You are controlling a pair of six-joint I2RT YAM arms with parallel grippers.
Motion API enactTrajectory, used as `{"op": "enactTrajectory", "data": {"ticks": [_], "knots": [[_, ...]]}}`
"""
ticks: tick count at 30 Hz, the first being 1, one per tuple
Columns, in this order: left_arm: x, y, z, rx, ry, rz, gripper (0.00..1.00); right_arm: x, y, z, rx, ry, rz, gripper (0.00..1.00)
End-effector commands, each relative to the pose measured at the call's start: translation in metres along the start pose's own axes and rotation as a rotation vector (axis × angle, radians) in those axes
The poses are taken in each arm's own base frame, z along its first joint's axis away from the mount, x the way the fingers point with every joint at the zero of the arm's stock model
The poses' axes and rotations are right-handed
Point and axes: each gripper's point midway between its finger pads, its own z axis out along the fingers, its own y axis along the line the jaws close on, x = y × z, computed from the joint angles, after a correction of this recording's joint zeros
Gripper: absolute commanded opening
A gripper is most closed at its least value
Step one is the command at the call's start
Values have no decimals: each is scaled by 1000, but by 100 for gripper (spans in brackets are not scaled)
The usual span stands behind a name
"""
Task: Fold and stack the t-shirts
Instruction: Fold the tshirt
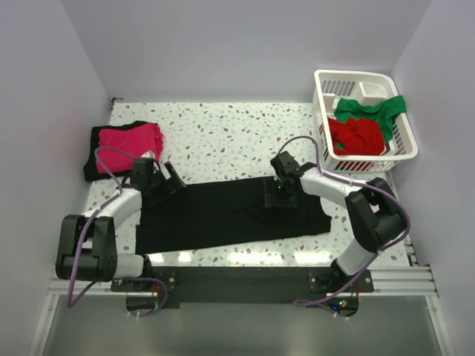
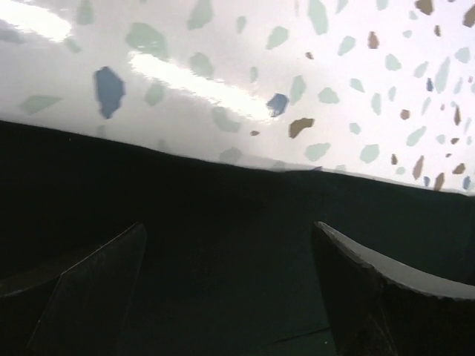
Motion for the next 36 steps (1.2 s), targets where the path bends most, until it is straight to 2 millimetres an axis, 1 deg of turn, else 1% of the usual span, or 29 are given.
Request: {"op": "enactTrajectory", "data": {"ticks": [1,4,6,7,8,9,10,12,13,15,16,17,18,19,21,22,24,25,29,33,36], "knots": [[46,73,-14,-265,136,-4,100,34,29,14,-81,107,-67,62],[35,76,-18,-289,98,11,100,29,44,-1,-118,106,-98,62],[26,74,-20,-298,79,23,100,21,50,-16,-129,83,-107,62],[24,74,-20,-302,78,28,100,17,53,-26,-123,76,-116,62],[17,71,-20,-300,63,34,100,11,54,-37,-120,49,-126,62],[13,70,-20,-297,55,45,100,2,48,-42,-68,9,-132,63],[9,68,-21,-294,44,53,100,-8,47,-55,-39,-18,-140,63],[-5,61,-24,-280,11,75,100,-28,32,-68,66,-87,-167,64],[-10,58,-26,-272,-2,83,100,-41,28,-80,104,-118,-168,63],[-20,48,-29,-241,-24,103,99,-56,17,-90,157,-159,-172,62],[-23,45,-31,-229,-33,108,98,-69,3,-95,188,-187,-139,61],[-27,41,-32,-218,-40,110,98,-75,-5,-97,199,-196,-125,60],[-27,41,-32,-215,-42,110,98,-85,-22,-99,214,-206,-75,58],[-27,40,-32,-214,-42,110,98,-91,-29,-96,215,-218,-56,56],[-26,41,-31,-215,-36,103,98,-100,-44,-94,224,-233,-26,54],[-24,41,-30,-214,-32,102,98,-104,-47,-88,229,-236,-23,53],[-21,42,-28,-213,-21,99,98,-107,-55,-82,259,-242,-19,52],[-20,43,-27,-214,-17,99,98,-109,-60,-75,271,-243,-5,52],[-17,45,-25,-219,-3,107,98,-111,-70,-58,288,-248,26,51],[-12,48,-21,-228,21,108,98,-107,-75,-40,293,-226,46,50],[-13,48,-20,-229,22,111,98,-107,-78,-30,301,-219,60,49]]}}
